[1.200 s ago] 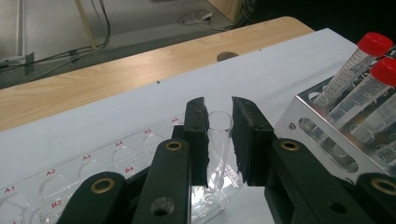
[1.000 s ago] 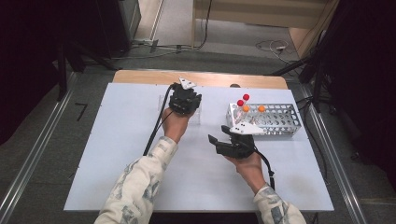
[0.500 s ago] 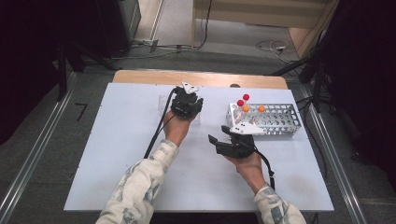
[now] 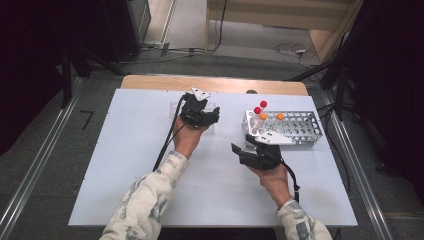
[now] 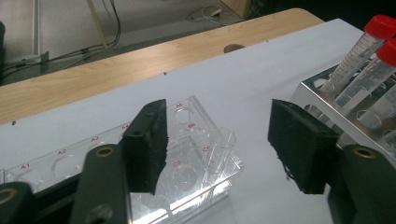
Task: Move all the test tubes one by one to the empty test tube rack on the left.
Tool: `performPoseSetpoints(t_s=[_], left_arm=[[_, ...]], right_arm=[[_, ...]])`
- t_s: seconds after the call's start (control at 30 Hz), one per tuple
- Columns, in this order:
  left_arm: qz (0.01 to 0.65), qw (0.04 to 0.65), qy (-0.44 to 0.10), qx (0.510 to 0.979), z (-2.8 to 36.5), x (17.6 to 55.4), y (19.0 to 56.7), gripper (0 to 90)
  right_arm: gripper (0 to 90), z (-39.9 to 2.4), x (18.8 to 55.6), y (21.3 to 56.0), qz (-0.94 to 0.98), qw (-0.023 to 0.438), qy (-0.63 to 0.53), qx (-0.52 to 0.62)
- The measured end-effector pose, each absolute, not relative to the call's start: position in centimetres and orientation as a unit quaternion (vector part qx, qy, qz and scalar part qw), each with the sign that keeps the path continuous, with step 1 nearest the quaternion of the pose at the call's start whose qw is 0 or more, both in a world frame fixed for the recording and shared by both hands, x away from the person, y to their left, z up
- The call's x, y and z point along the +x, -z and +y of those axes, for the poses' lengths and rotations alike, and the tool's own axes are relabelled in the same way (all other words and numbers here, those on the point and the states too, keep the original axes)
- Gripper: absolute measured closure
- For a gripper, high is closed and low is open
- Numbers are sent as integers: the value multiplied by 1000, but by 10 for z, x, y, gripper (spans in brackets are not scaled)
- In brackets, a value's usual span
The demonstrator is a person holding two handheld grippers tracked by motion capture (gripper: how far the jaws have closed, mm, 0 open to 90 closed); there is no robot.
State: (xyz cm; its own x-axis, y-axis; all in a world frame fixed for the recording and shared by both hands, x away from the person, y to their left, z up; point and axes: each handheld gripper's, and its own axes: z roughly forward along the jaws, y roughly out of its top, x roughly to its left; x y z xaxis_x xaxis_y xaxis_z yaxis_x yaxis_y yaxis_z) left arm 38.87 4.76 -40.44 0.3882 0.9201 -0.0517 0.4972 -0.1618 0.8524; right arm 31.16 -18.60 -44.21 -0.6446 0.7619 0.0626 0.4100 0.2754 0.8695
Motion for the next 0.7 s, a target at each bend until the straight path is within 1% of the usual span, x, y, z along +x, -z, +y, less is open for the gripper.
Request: performPoseSetpoints(t_s=[0.07, 0.2, 0.4, 0.5, 0.63, 0.7], left_arm=[[493, 422, -249, 719, 49, 387, 404, 303], [493, 429, -246, 716, 50, 382, 404, 272], [489, 437, -240, 716, 54, 374, 404, 250], [488, 440, -242, 714, 57, 370, 405, 247], [488, 441, -237, 715, 60, 363, 407, 237], [485, 439, -238, 718, 61, 358, 410, 236]], right_arm=[[340, -191, 312, 441, 774, 191, -468, 382], [340, -201, 312, 441, 769, 198, -466, 390], [343, -211, 314, 440, 760, 210, -463, 406], [350, -214, 317, 441, 755, 229, -454, 414], [365, -218, 325, 444, 748, 239, -448, 428], [387, -220, 329, 446, 744, 240, -448, 434]])
